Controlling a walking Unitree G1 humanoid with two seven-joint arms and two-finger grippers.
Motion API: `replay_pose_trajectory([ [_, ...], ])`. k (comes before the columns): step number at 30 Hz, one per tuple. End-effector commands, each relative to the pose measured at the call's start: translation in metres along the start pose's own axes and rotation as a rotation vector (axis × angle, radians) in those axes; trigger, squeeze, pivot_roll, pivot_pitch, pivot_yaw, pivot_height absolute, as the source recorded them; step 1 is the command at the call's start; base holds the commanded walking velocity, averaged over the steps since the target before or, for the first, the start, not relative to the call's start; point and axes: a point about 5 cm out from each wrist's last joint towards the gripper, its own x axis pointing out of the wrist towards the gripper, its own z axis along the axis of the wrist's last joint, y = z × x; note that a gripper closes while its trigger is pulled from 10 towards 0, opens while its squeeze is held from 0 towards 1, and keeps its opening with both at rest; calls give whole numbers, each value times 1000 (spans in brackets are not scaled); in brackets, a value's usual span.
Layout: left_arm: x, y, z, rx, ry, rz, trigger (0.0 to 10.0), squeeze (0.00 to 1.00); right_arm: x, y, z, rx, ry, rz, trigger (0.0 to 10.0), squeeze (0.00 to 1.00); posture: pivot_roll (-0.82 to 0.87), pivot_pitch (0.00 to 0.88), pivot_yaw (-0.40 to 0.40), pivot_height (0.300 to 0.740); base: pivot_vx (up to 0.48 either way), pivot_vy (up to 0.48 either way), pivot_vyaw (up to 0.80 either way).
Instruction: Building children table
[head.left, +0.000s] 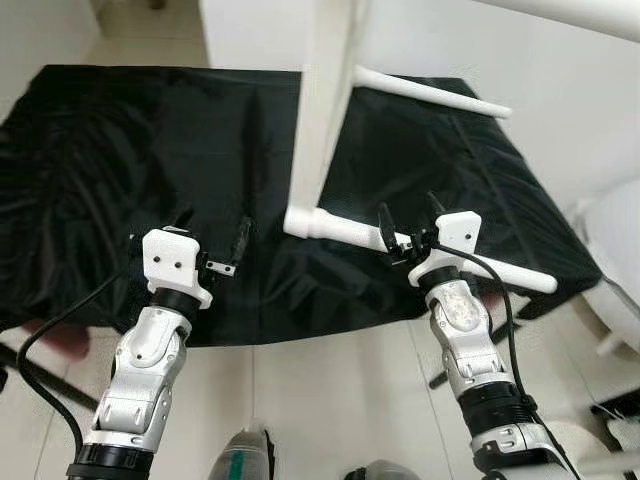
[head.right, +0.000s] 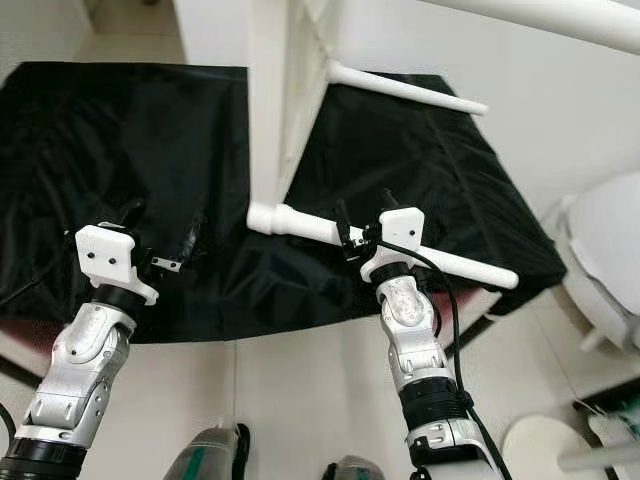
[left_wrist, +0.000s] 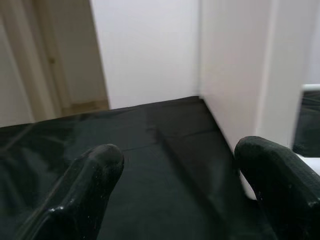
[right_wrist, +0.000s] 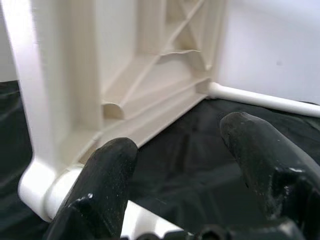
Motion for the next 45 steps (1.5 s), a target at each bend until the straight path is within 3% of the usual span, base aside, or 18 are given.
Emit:
replay_pose_trajectory([
  [1,0,-3,0,-9,3,-33,10000,0,1,-2,0,-10,5,-7,10000,0,40,0,-37,740,0,0,800],
  [45,0,0,2,-5,4,-46,10000,0,0,-2,-3,35,7,-39,10000,0,47,0,-24,740,0,0,18],
])
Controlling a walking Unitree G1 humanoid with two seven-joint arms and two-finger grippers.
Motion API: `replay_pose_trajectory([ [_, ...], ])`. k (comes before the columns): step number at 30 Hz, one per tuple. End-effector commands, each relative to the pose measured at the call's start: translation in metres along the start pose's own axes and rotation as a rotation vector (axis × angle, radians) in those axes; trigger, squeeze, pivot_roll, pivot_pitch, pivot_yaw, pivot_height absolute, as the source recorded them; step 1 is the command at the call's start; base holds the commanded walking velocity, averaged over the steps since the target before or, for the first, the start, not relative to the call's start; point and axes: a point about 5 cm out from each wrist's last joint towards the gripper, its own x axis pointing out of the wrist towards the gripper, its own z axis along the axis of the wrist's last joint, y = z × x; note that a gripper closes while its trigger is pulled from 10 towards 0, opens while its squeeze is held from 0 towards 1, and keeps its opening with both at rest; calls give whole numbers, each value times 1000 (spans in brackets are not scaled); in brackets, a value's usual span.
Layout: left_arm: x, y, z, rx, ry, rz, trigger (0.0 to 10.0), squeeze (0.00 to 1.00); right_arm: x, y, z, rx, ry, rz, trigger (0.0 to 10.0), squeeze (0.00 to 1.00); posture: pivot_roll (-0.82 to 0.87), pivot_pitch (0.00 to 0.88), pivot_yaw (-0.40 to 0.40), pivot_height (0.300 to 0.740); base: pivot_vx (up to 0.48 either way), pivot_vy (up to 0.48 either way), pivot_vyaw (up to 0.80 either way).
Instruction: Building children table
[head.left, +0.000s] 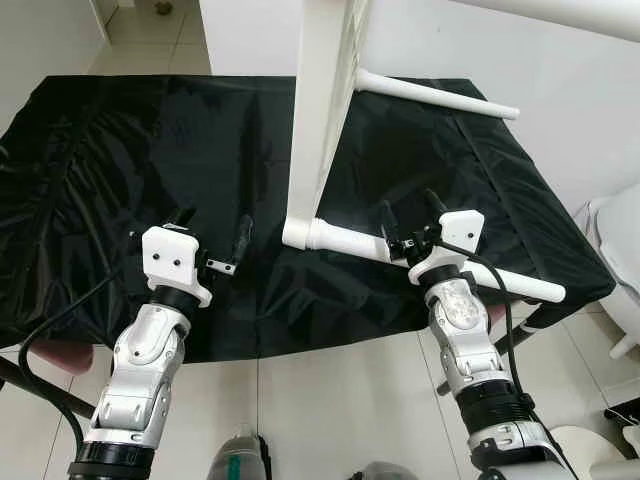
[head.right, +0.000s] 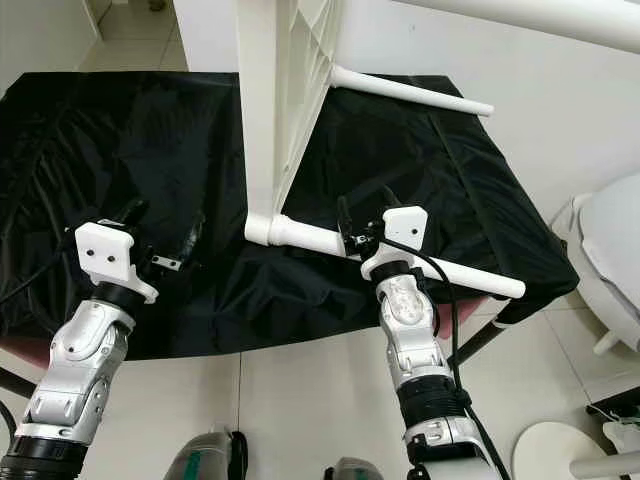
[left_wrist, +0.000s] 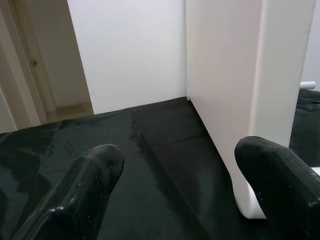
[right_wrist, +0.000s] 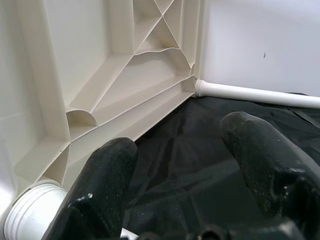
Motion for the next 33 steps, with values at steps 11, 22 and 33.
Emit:
replay_pose_trajectory([
  [11,-2,0,1,0,4,-13,10000,0,-1,0,-2,3,5,-7,10000,0,50,0,-29,740,0,0,0],
  [22,-1,0,1,-1,1,-7,10000,0,1,-1,-2,2,3,-3,10000,0,50,0,-33,740,159,0,0],
  [33,0,-1,1,-3,0,-6,10000,0,1,0,-2,0,2,0,10000,0,49,0,-36,740,250,0,0],
])
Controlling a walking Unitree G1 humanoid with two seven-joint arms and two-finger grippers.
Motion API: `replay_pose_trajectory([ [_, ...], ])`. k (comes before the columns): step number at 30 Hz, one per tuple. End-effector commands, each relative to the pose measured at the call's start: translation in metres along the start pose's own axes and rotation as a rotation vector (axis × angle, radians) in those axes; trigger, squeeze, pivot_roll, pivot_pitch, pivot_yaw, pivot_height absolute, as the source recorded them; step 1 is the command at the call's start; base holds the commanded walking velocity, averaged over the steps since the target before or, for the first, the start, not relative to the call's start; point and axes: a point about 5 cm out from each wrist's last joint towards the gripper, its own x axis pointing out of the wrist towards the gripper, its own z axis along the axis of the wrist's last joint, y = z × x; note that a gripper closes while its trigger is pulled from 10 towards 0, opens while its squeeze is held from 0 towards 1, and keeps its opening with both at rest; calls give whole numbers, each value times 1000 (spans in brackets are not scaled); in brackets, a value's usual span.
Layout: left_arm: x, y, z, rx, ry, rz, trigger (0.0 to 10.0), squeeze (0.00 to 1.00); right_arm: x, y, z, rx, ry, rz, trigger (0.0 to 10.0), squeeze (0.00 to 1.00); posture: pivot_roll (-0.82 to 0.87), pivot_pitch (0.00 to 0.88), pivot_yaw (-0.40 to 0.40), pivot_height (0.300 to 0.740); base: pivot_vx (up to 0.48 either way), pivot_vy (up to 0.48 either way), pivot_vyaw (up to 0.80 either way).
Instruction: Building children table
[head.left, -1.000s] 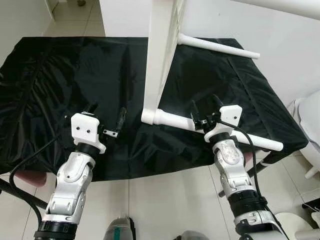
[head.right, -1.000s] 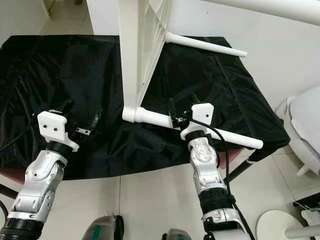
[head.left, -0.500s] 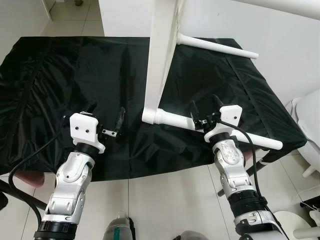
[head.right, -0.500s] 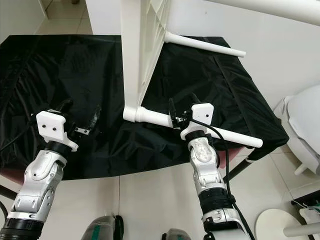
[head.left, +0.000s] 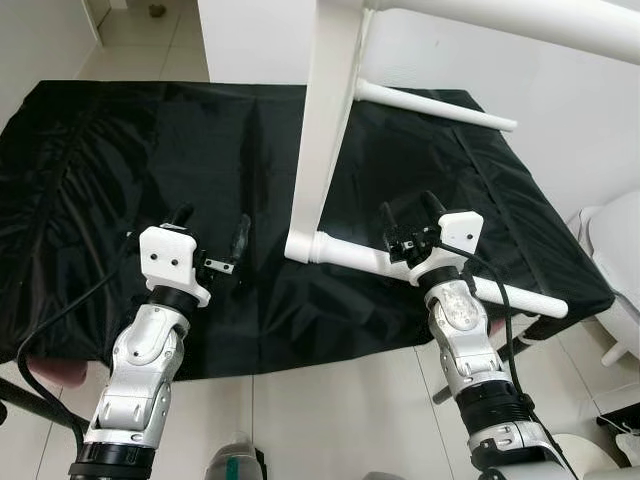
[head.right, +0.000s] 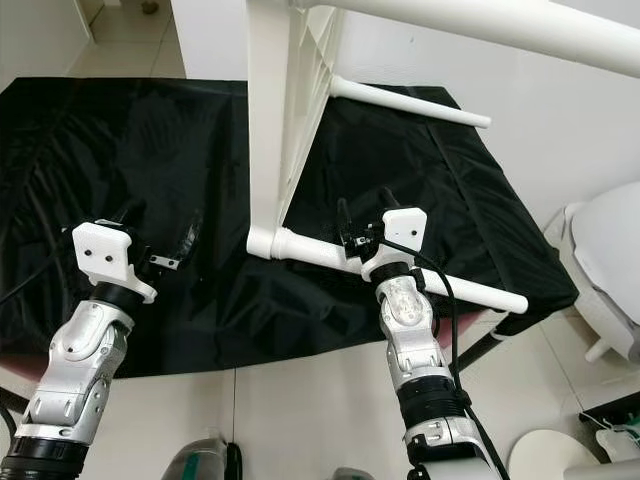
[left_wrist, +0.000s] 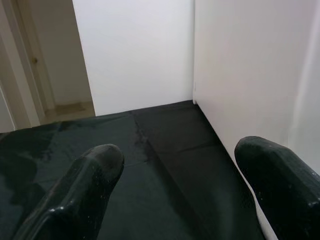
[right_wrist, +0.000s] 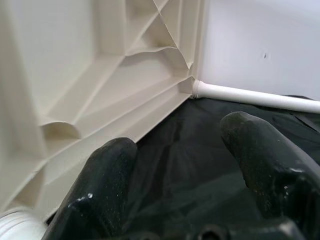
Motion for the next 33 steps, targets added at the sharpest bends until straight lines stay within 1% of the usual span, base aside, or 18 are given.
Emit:
replay_pose_trajectory([
  [1,0,-4,1,-2,2,-24,10000,0,1,-2,0,-2,-4,-4,10000,0,49,0,-36,740,251,0,0],
  [10,0,-4,1,-3,3,-22,10000,0,1,-2,0,-2,-5,-3,10000,0,51,0,-37,740,247,0,0],
  [19,-1,-4,-1,-2,9,-14,10000,0,1,-1,0,-4,-5,-1,10000,0,50,0,-38,740,0,0,0],
  [23,-1,-5,-1,-17,12,-17,10000,0,2,-2,0,-4,-7,-1,10000,0,51,0,-38,740,0,0,0],
  [29,-1,-2,-1,-5,24,3,10000,0,2,-2,0,-5,-8,0,10000,0,51,0,-38,740,0,0,0],
  [32,-4,-4,0,-10,23,-29,10000,0,2,-2,0,-6,-8,0,10000,0,52,0,-37,740,0,0,0],
  [33,-7,-8,0,-30,29,-80,10000,0,2,-2,0,-6,-8,0,10000,0,51,0,-39,740,0,0,0],
])
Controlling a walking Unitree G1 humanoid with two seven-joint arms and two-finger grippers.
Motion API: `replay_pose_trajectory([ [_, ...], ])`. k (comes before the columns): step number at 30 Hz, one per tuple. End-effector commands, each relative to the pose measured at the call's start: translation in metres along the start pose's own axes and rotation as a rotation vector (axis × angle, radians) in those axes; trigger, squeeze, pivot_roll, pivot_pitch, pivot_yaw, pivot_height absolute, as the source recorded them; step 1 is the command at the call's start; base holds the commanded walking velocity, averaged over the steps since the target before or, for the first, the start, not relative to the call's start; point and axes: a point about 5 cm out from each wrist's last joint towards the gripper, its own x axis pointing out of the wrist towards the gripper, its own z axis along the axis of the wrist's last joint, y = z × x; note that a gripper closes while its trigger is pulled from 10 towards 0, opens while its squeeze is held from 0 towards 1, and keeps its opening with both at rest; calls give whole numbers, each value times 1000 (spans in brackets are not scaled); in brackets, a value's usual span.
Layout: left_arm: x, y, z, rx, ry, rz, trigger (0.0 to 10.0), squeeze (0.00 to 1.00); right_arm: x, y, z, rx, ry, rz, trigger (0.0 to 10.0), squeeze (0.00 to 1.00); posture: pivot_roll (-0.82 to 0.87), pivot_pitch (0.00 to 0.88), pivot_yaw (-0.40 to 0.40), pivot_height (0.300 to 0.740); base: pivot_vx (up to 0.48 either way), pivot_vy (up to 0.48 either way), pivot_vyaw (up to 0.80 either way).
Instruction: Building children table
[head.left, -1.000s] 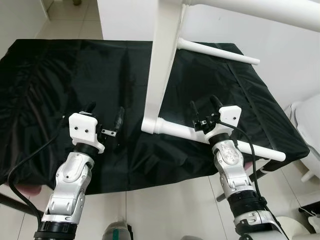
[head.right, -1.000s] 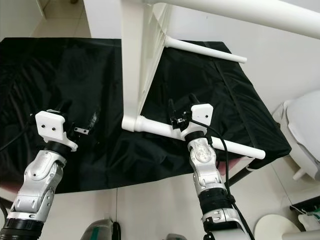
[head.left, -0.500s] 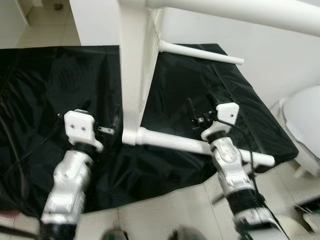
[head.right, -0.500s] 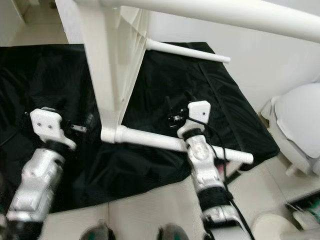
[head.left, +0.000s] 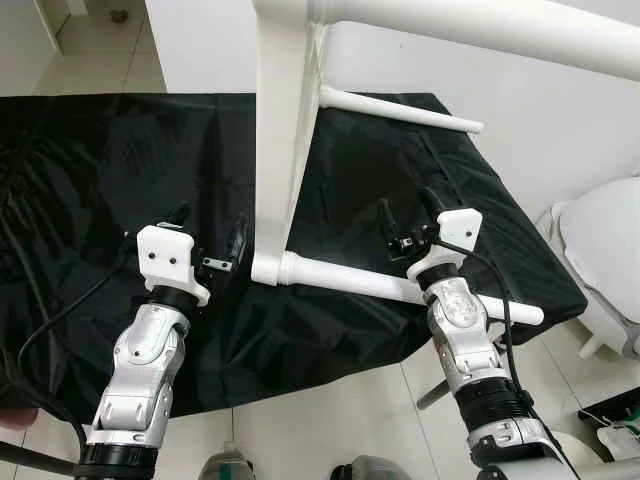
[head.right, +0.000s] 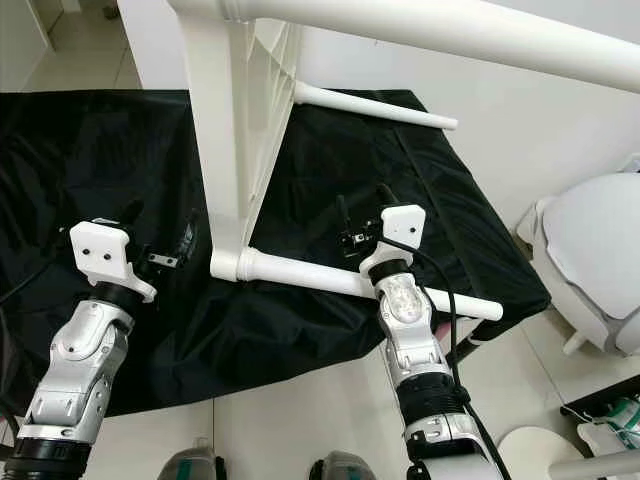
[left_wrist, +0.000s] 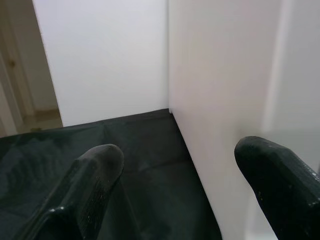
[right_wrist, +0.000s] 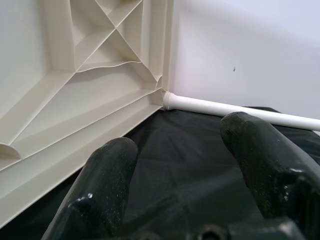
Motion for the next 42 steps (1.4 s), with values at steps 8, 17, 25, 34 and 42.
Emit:
replay_pose_trajectory([
  [8,-23,-42,-5,-84,108,-413,10000,0,0,-2,-2,-3,8,-3,10000,0,54,0,-41,740,0,0,0],
  [17,-5,-46,-12,-17,151,-320,10000,0,0,-1,-2,-4,6,-3,10000,0,42,0,-32,740,0,0,0],
  [25,10,-38,-16,20,208,-180,10000,1000,-2,-1,-3,-5,7,-11,10000,0,33,0,-26,740,0,0,0],
  [34,41,-47,-1,-15,225,-45,10000,0,-1,-2,-1,-11,4,-14,10000,0,31,0,-26,740,0,0,0],
  [42,56,-49,13,-27,228,43,10000,0,-1,-1,-1,-11,6,-15,10000,0,33,0,-26,740,0,0,0],
])
